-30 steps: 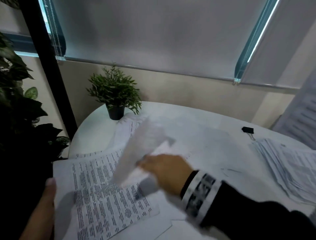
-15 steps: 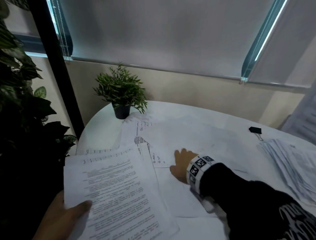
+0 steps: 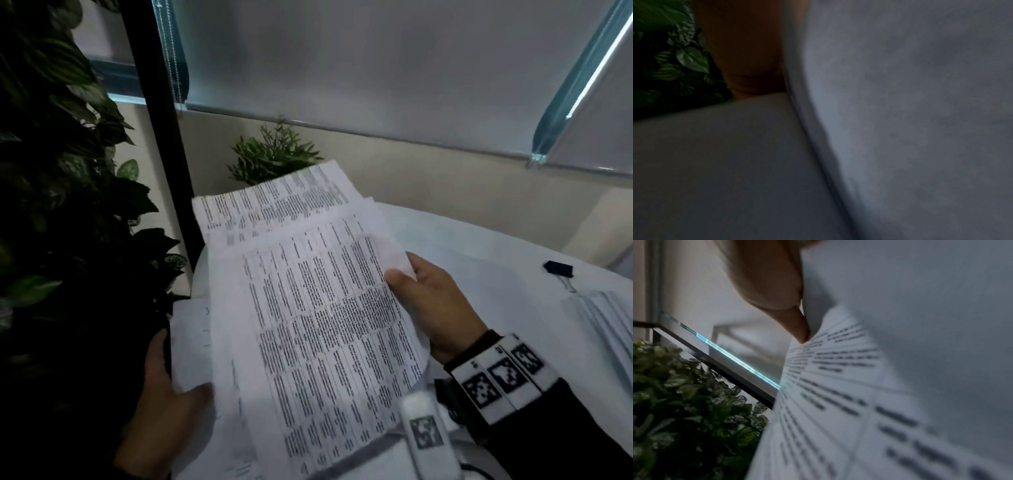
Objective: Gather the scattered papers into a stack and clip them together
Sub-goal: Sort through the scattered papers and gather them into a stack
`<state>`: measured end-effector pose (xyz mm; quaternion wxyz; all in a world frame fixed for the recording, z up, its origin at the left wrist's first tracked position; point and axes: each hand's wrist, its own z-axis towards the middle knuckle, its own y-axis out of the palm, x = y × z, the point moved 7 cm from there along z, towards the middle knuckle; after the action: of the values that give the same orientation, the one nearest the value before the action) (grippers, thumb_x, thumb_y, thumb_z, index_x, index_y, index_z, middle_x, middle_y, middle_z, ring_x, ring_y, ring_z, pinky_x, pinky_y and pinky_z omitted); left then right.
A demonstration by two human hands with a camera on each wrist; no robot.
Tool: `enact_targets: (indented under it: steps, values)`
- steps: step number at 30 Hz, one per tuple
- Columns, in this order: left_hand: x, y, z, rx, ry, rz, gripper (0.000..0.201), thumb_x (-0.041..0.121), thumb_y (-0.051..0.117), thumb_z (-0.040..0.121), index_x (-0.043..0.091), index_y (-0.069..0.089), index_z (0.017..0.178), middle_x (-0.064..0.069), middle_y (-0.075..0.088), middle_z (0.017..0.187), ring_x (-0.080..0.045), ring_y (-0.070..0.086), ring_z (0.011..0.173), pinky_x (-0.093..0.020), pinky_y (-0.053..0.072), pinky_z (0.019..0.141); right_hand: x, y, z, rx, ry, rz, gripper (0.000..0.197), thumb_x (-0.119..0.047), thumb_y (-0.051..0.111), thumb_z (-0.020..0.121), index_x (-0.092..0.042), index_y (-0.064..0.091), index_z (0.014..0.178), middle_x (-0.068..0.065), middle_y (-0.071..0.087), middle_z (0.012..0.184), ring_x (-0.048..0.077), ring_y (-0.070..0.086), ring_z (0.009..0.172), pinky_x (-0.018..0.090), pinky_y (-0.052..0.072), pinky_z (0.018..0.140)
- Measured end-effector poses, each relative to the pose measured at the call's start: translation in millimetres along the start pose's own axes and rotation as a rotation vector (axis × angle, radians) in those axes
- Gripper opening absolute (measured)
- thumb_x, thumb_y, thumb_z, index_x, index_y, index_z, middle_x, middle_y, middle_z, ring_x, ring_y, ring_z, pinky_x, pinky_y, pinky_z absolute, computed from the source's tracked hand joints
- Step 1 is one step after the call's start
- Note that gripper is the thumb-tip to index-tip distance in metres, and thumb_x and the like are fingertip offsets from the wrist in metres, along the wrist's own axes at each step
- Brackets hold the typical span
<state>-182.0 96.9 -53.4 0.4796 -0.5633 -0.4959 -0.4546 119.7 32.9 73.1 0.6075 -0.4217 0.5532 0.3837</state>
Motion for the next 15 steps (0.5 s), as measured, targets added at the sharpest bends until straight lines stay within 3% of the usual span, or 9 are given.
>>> enact_targets:
  steps: [3,6,8,9,10,12,13,15]
  values:
    - [-3.8,2.4,3.1,-0.041,-0.024,0.094,0.079,-0.008,0.065,0.082,0.025,0.032,0.145,0.003,0.03,0.151,-0.015,0.026,0.138,-0.036,0.025,0.112,16.2,-11.3,-0.3,0.082,0.039,0.037,0.021,-0.004,0.051,0.094,-0.006,0.063,0.11,0.013,0.073,0.098,0.029,0.07,0.088,0.037,0.057,0.071]
    - [7.4,13.5,-6.1,-0.085,-0.064,-0.008,0.034,-0.007,0.052,0.091,0.017,0.06,0.114,-0.002,0.047,0.136,-0.013,0.04,0.118,-0.024,0.028,0.098,34.8,-16.8,3.6,0.092,0.096,0.131,0.019,-0.006,0.05,0.094,-0.005,0.063,0.108,0.014,0.073,0.097,0.026,0.071,0.083,0.034,0.057,0.065]
    - [21.5,19.7,-13.9,-0.075,-0.053,-0.069,0.018,0.012,0.047,0.098,0.015,0.064,0.101,-0.001,0.049,0.127,-0.015,0.043,0.116,-0.024,0.029,0.097,59.5,-19.9,8.0,0.107,0.188,-0.014,0.023,-0.015,0.053,0.095,-0.006,0.061,0.115,0.014,0.07,0.106,0.027,0.068,0.091,0.038,0.057,0.076]
    - [24.9,20.2,-18.8,-0.03,-0.069,-0.135,0.027,0.02,0.042,0.1,0.006,0.064,0.108,-0.001,0.047,0.122,-0.017,0.043,0.119,-0.024,0.03,0.097,73.6,-20.6,8.2,0.091,0.246,-0.187,0.029,-0.021,0.055,0.094,-0.007,0.058,0.119,0.011,0.068,0.109,0.025,0.066,0.094,0.038,0.054,0.083]
    - [23.5,21.5,-19.7,-0.028,-0.113,-0.195,0.035,0.025,0.04,0.1,0.0,0.061,0.114,0.0,0.047,0.122,-0.017,0.043,0.119,-0.024,0.031,0.095,85.8,-17.7,6.1,0.041,0.3,-0.379,0.033,-0.026,0.056,0.093,-0.008,0.056,0.121,0.007,0.067,0.107,0.022,0.065,0.092,0.033,0.053,0.083]
    - [16.2,21.0,-19.3,0.024,-0.146,-0.25,0.033,0.026,0.053,0.094,0.004,0.059,0.119,0.004,0.05,0.133,-0.012,0.047,0.115,-0.028,0.036,0.097,98.5,-4.1,-4.3,-0.11,0.358,-0.66,0.034,-0.031,0.055,0.092,-0.013,0.049,0.12,-0.001,0.062,0.094,0.011,0.058,0.075,0.022,0.045,0.062]
    - [13.5,14.9,-18.9,0.083,-0.133,-0.159,0.037,0.023,0.062,0.089,0.008,0.058,0.122,0.003,0.049,0.138,-0.014,0.048,0.119,-0.032,0.037,0.1,99.7,6.4,-11.8,-0.205,0.366,-0.735,0.036,-0.033,0.054,0.092,-0.016,0.046,0.123,-0.003,0.059,0.092,0.009,0.054,0.07,0.02,0.04,0.056]
    - [-0.9,8.4,-11.5,0.095,-0.1,0.054,0.057,0.01,0.073,0.079,0.014,0.05,0.132,-0.001,0.042,0.144,-0.024,0.044,0.128,-0.035,0.036,0.103,100.0,25.7,-26.2,-0.375,0.351,-0.852,0.044,-0.038,0.05,0.093,-0.019,0.04,0.131,0.0,0.058,0.107,0.014,0.056,0.083,0.02,0.042,0.065]
